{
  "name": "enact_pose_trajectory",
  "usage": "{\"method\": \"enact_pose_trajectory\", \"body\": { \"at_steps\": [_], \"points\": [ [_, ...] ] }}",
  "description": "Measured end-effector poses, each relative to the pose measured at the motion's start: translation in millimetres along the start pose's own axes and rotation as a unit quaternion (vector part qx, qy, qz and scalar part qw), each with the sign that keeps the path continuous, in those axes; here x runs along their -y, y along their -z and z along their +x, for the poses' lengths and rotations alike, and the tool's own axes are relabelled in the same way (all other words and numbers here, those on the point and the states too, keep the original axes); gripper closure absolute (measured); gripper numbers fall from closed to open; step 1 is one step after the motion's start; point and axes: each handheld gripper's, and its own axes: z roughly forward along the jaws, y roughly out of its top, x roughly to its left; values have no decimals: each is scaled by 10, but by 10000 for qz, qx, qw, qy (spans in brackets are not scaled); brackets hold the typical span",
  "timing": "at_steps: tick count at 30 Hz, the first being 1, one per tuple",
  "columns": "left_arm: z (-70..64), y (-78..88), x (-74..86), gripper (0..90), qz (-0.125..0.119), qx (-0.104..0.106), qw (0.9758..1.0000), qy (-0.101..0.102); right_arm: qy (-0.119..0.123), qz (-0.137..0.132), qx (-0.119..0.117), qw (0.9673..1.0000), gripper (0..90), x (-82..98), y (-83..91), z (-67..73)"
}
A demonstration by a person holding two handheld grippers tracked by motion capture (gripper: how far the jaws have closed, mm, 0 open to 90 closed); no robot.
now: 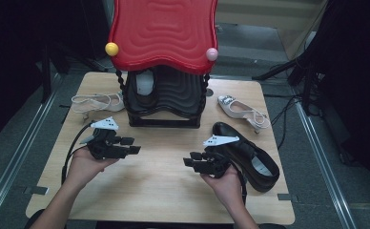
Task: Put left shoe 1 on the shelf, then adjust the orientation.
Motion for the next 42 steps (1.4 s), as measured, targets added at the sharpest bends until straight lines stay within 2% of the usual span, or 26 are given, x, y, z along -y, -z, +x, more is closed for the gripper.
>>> {"method": "enact_pose_trajectory", "body": {
  "at_steps": [3,9,19,23,31,37,42],
  "points": [
    [17,-9,22,504,55,-5,10000,-42,137,34,127,9998,585,29,46,3],
    [54,-28,73,501,115,-58,9999,-51,208,15,274,9994,537,50,148,1],
    [92,-71,106,498,189,-51,9998,-8,271,-25,398,9988,580,69,293,-101],
    [90,-73,106,496,190,-29,9998,-5,113,-30,383,9992,588,60,384,-153],
    [101,-114,70,493,190,32,9998,-8,32,-114,641,9979,581,95,568,-251],
    [80,-203,26,488,304,126,9994,-107,-93,-152,839,9963,548,144,695,-304],
    [71,-258,-10,486,348,235,9990,-141,-223,-207,940,9951,573,199,788,-358]
  ]
}}
